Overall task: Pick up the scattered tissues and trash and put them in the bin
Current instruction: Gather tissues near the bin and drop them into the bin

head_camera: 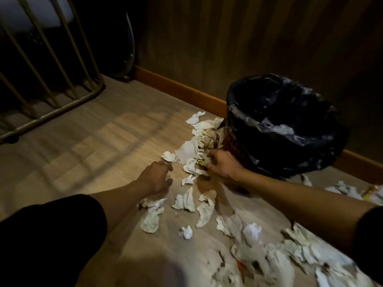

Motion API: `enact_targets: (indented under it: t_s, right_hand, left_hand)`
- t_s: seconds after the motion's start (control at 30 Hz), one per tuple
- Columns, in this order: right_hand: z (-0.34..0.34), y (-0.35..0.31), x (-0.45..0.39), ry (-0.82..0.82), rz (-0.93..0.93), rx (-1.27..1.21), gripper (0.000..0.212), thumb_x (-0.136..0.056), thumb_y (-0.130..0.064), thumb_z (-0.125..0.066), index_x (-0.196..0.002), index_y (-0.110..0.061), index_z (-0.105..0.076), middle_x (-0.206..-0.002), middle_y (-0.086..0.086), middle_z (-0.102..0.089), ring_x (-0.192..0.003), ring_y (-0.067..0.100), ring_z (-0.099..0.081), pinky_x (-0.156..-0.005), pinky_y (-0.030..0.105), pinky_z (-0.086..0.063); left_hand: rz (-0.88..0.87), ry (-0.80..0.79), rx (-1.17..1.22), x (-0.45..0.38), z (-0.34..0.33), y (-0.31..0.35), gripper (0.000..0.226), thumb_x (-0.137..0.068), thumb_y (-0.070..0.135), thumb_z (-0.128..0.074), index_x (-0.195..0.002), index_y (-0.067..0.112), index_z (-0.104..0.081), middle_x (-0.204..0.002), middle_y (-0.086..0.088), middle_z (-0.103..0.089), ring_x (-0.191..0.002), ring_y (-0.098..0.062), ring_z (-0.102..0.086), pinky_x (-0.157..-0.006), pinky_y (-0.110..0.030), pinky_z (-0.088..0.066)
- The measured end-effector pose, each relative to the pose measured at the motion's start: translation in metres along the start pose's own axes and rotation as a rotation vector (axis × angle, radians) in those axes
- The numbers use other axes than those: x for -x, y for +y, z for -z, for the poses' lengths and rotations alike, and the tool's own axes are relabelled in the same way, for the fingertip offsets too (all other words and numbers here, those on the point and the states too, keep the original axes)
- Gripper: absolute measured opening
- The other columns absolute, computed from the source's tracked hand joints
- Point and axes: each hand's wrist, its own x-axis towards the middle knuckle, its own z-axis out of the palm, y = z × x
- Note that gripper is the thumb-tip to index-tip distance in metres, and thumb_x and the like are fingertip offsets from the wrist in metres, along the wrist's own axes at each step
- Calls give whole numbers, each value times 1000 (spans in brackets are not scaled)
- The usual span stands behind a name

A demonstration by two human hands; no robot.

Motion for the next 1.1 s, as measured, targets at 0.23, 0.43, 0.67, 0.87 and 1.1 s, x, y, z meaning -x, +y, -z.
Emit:
enact_targets:
  t_s: [0.23,0.43,0.67,0.87,1.1]
  right_hand:
    - [-40,3,-112,76,-401,-301,69,-99,-29,-55,-157,-15,-21,-164,13,-22,-150,32,-23,-119,36,-26]
    - [-52,21,-179,148,-496,-354,90,-97,-30,-62,-161,-21,-1,-167,11,-12,-151,35,-20,-118,39,-30]
    - [-95,24,-170,228,-387,-222,57,-101,-33,-50,-154,-18,-35,-165,6,-24,-152,26,-21,-122,33,-21]
    - [-101,-7,-139,349,-157,-278,39,-99,-39,-45,-73,-17,-63,-73,2,-64,-67,11,-61,-61,25,-43]
    - [-74,-2,-209,456,-339,-274,39,-98,-23,-52,-134,-9,-52,-144,13,-43,-132,31,-43,-110,40,-37]
  left_hand:
    - [-82,110,19,-44,-23,-20,61,-96,43,-49,-149,20,-34,-158,-8,-31,-144,-30,-30,-113,-43,-35]
    - [-49,219,213,-72,-39,-12,59,-96,43,-48,-149,22,-35,-159,-7,-32,-147,-28,-27,-114,-44,-32]
    - [-2,283,248,-81,-52,-17,58,-98,42,-43,-150,18,-34,-157,-7,-34,-146,-29,-28,-114,-47,-33]
    - [-32,314,207,-73,-60,-28,61,-96,43,-45,-150,17,-33,-158,-8,-33,-147,-30,-26,-113,-47,-30]
    - [-10,304,184,-67,-66,-29,71,-95,55,-39,-151,14,-27,-160,-10,-29,-148,-29,-23,-117,-45,-28]
